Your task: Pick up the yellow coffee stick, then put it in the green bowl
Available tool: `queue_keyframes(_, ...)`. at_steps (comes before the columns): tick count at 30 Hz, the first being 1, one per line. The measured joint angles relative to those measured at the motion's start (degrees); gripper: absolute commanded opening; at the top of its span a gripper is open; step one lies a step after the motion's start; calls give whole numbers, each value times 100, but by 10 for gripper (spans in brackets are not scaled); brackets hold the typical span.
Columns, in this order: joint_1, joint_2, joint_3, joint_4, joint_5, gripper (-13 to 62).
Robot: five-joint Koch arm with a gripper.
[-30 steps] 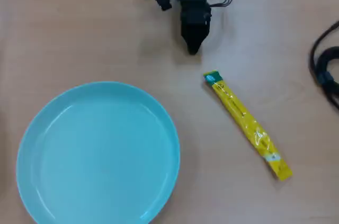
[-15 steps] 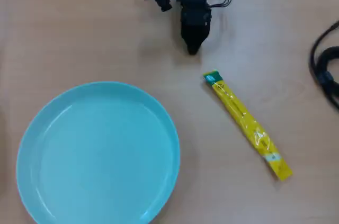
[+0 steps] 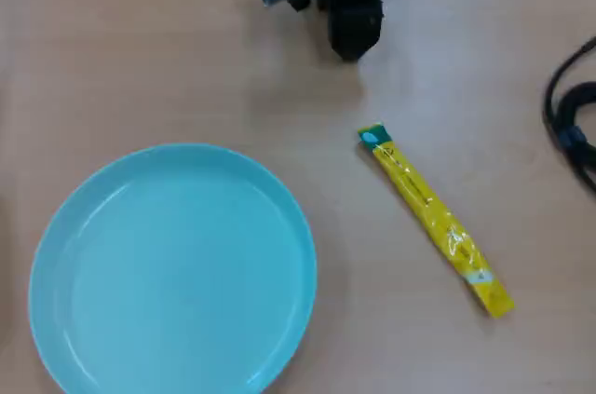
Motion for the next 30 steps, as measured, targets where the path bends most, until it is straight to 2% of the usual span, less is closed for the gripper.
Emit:
queue_keyframes(19,-554,-264,-2909,1688,0,-80)
queue_keyframes(25,-703,-888,-4228,2593,79,-80)
queue_keyframes(30,-765,-1872,-5317,3243,1037,-80)
